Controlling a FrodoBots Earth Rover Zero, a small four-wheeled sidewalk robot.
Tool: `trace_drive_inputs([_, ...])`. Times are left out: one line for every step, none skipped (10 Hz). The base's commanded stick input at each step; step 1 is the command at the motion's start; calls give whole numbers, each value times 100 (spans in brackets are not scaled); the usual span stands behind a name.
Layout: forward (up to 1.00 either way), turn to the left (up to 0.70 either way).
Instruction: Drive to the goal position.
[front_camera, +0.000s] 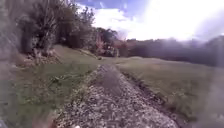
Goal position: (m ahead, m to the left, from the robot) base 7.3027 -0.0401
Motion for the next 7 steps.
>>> trace_drive_inputs([85,0])
trace_drive_inputs([85,0])
trace_drive_inputs([85,0])
trace_drive_inputs([85,0])
trace_drive_inputs([85,0])
trace_drive_inputs([85,0])
trace_drive_inputs([85,0])
